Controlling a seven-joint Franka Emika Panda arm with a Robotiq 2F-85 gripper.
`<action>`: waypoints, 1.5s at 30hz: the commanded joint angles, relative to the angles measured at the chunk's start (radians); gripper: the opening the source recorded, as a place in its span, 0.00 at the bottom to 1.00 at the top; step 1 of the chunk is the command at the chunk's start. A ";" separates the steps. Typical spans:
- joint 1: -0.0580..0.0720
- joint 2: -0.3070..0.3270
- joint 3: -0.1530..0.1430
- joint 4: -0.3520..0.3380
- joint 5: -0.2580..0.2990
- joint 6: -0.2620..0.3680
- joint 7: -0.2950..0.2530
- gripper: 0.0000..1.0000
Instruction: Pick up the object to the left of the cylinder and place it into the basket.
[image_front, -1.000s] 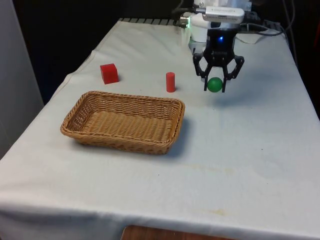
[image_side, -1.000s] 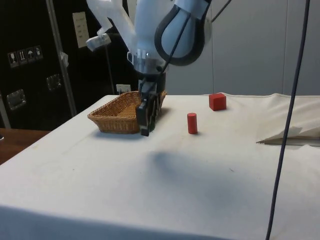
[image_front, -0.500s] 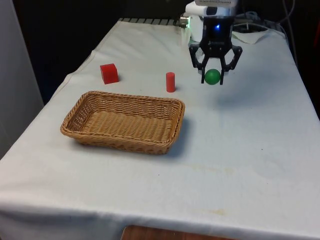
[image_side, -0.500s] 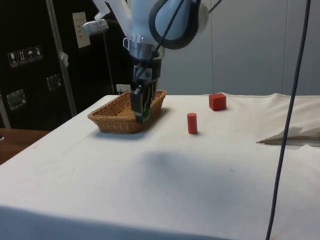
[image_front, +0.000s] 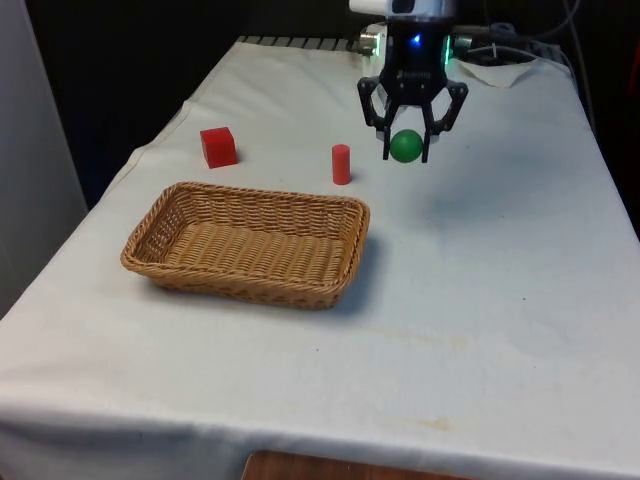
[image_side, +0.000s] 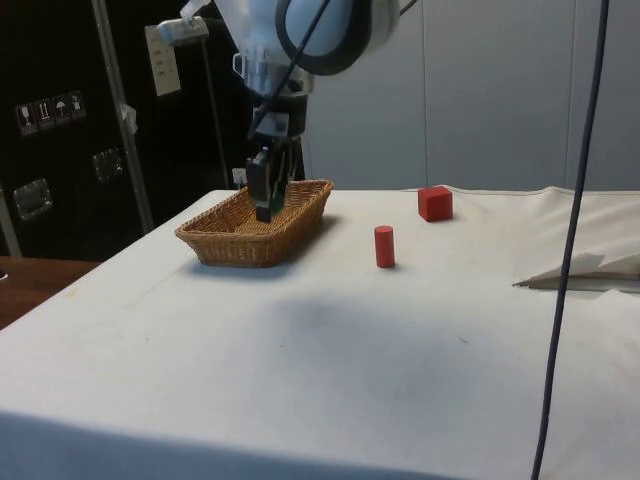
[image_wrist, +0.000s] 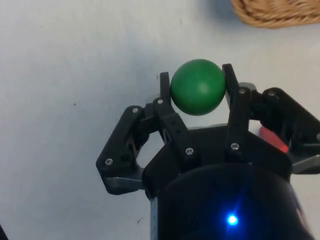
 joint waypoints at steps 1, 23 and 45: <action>-0.001 0.008 -0.007 0.013 -0.012 -0.011 0.002 0.00; -0.010 0.116 -0.062 0.148 -0.008 -0.025 -0.065 0.00; -0.047 0.168 -0.132 0.179 0.009 0.003 -0.170 0.00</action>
